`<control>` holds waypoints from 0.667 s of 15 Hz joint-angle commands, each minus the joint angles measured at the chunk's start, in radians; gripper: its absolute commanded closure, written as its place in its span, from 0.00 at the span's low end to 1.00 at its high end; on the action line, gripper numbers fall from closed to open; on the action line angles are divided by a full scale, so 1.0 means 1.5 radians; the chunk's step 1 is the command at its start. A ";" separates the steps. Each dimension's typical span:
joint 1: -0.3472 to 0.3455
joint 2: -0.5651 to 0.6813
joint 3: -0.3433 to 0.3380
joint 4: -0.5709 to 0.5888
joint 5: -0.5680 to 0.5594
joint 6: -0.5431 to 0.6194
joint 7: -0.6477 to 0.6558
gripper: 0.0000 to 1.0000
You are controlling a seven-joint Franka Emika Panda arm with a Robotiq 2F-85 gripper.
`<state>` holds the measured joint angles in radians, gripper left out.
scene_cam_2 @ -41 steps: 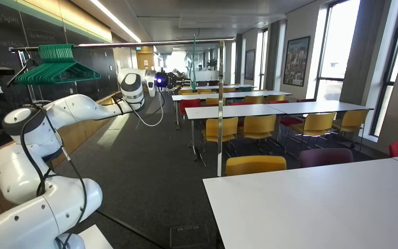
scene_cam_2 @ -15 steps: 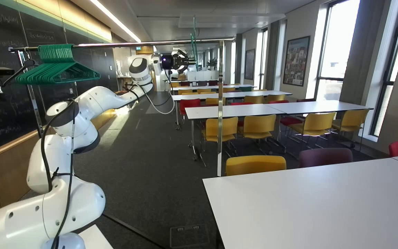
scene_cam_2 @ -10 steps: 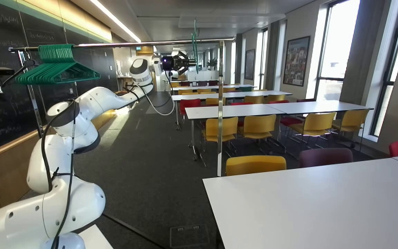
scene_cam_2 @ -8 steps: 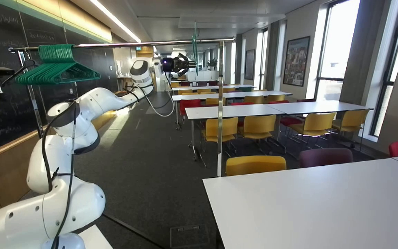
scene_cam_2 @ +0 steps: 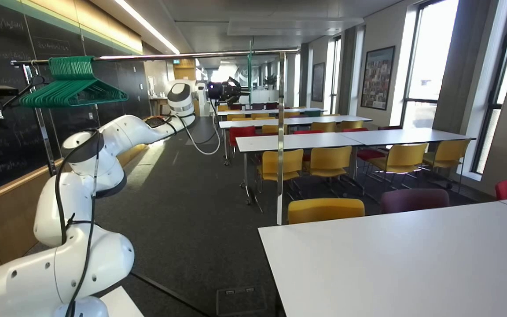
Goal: Lift the hanger from the table and put it on the rail
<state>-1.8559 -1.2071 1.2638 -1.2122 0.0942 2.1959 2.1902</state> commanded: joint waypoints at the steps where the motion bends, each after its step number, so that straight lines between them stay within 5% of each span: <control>1: 0.014 0.006 0.005 -0.020 -0.003 0.016 -0.027 0.98; 10: 0.036 -0.001 0.016 -0.058 -0.005 0.028 -0.041 0.98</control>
<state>-1.8319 -1.2098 1.2927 -1.2413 0.0942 2.1985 2.1566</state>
